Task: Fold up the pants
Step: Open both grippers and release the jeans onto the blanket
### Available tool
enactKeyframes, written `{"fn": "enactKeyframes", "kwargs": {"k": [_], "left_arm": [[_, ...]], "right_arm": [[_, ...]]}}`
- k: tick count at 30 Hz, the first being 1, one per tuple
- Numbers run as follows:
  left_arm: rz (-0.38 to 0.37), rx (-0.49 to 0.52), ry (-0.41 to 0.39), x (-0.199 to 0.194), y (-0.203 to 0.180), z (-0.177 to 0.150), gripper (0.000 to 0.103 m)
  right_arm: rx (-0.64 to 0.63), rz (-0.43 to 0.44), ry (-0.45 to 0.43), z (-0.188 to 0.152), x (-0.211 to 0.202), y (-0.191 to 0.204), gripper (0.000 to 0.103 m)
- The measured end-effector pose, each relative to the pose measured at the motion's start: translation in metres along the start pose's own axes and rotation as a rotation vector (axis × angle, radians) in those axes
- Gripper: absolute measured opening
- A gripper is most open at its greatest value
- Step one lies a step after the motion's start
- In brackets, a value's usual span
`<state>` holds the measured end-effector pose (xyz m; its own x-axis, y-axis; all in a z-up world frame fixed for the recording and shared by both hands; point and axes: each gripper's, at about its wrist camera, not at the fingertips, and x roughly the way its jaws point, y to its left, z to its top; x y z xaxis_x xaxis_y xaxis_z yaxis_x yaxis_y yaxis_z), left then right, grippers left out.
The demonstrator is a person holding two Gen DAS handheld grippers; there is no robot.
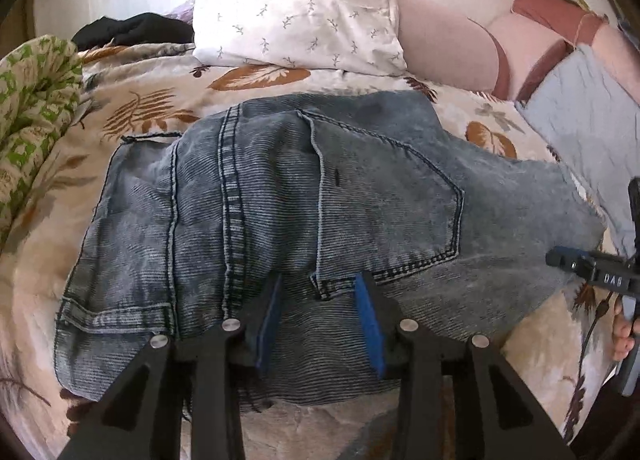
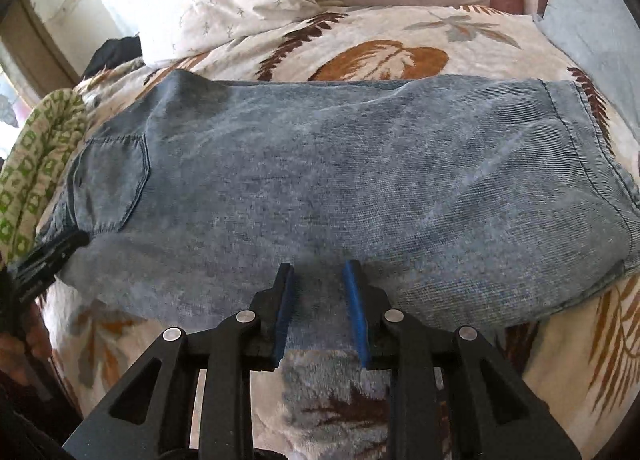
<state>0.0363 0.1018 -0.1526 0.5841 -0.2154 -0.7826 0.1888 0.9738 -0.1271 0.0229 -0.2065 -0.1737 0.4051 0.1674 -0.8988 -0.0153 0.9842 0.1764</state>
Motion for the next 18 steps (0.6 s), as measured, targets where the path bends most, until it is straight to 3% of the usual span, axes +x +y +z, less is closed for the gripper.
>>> {"fn": "enactKeyframes", "kwargs": {"k": [2,5,10,13,15,18], "left_arm": [[0.009,-0.024,-0.017,-0.006,-0.002,0.001,0.041],[-0.026,-0.007,-0.081,-0.019,-0.011,0.005,0.041],[-0.138,0.031,-0.191,-0.039,-0.029,0.010,0.053],[-0.155,0.067,-0.204,-0.038,-0.040,0.012,0.057],[-0.141,0.088,-0.200,-0.033,-0.047,0.013,0.068],[-0.150,0.088,-0.182,-0.026,-0.051,0.016,0.072]], "right_arm": [[-0.011,0.001,0.001,0.000,-0.002,0.000,0.024],[-0.011,0.038,0.016,0.006,-0.005,0.000,0.037],[-0.023,0.209,-0.032,0.043,-0.022,0.019,0.042],[-0.044,0.292,-0.072,0.074,-0.027,0.037,0.050],[-0.046,0.338,-0.077,0.096,-0.024,0.047,0.052],[-0.074,0.342,-0.050,0.128,-0.009,0.067,0.052]]}}
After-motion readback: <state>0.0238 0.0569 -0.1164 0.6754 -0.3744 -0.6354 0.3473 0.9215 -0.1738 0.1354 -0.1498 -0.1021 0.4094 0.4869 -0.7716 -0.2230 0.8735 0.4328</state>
